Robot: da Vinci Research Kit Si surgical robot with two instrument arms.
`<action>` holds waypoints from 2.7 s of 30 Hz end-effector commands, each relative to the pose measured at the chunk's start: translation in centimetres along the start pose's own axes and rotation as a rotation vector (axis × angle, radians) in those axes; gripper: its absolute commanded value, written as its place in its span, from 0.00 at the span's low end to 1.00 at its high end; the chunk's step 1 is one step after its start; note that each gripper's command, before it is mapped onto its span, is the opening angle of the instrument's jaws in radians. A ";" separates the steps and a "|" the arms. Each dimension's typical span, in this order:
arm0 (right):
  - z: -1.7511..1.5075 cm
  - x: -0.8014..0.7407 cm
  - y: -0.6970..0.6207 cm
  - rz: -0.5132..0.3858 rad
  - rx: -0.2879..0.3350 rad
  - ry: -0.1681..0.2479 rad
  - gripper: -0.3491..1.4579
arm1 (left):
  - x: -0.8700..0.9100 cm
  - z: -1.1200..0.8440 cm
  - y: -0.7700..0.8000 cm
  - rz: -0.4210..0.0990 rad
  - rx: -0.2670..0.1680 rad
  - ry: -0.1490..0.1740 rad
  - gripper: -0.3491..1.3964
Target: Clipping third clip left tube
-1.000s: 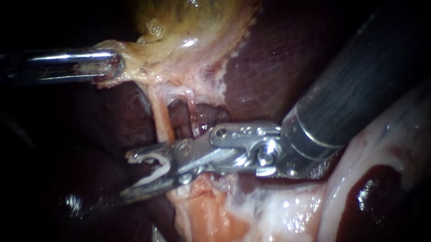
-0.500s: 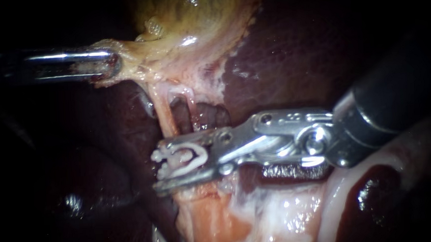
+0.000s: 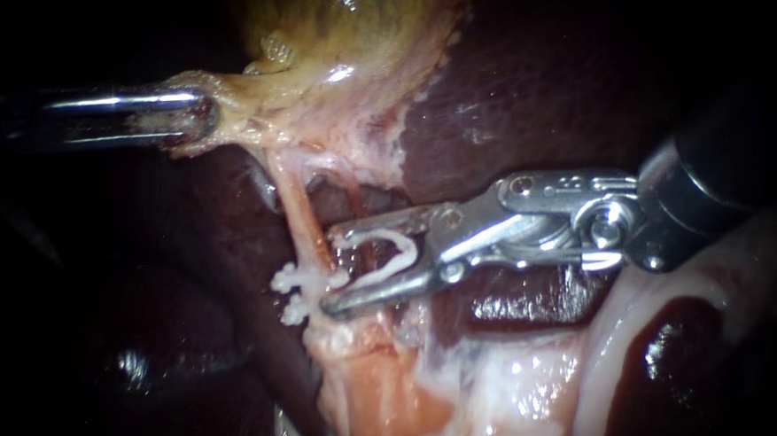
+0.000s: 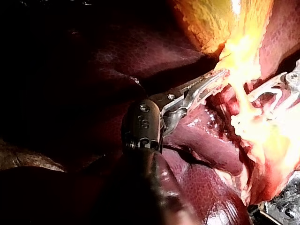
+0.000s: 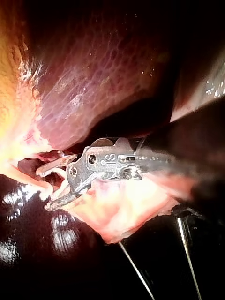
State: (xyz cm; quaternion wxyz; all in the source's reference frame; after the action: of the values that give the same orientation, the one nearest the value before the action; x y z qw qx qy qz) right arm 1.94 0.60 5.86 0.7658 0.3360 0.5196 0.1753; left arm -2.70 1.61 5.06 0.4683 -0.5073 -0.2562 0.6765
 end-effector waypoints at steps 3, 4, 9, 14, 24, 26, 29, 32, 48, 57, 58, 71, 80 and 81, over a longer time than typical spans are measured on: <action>0.04 -0.02 0.11 0.003 -0.008 0.011 0.45 | 0.00 0.00 0.00 0.000 -0.001 0.000 0.00; 0.06 -0.02 0.15 0.004 -0.011 0.014 0.45 | 0.00 0.00 0.00 0.000 0.000 0.000 0.00; 0.21 0.04 0.27 0.007 -0.018 0.040 0.46 | 0.00 0.01 0.00 0.000 0.000 0.000 0.00; 0.40 0.14 0.34 0.010 -0.024 0.078 0.47 | 0.00 0.01 0.01 0.000 0.000 0.000 0.00; 0.59 0.28 0.34 0.010 0.008 0.161 0.47 | 0.00 0.01 0.01 0.000 0.000 0.000 0.00; 0.58 0.32 0.31 0.010 0.021 0.184 0.47 | 0.00 0.01 0.01 0.000 0.000 0.000 0.00; 0.54 0.43 0.26 0.013 0.038 0.216 0.47 | 0.00 0.01 0.00 0.000 0.000 0.000 0.00; 0.47 0.58 0.17 0.017 0.059 0.253 0.47 | 0.00 0.01 0.00 0.000 0.000 0.000 0.00; 0.22 0.86 -0.09 0.069 0.128 0.313 0.41 | 0.00 0.01 0.00 0.000 0.000 0.000 0.00; 0.16 0.82 -0.09 0.108 0.143 0.309 0.18 | 0.00 0.02 -0.01 0.000 0.000 0.000 0.00; 0.16 0.81 -0.09 0.107 0.150 0.307 0.12 | 0.00 0.02 -0.01 0.000 0.000 0.000 0.00; 0.13 0.76 -0.04 0.165 0.180 0.300 0.00 | 0.01 0.02 -0.01 0.000 0.000 0.000 0.00; 0.14 0.75 -0.03 0.161 0.193 0.293 0.00 | 0.01 0.02 -0.01 0.000 0.000 0.000 0.00; 0.14 0.75 -0.03 0.161 0.193 0.293 0.00 | 0.01 0.02 -0.01 0.000 0.000 0.000 0.00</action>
State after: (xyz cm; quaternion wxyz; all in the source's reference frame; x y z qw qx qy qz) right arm 2.36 1.00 5.35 0.6299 0.4188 0.6113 0.2328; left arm -2.72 1.62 5.07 0.4684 -0.5074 -0.2561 0.6764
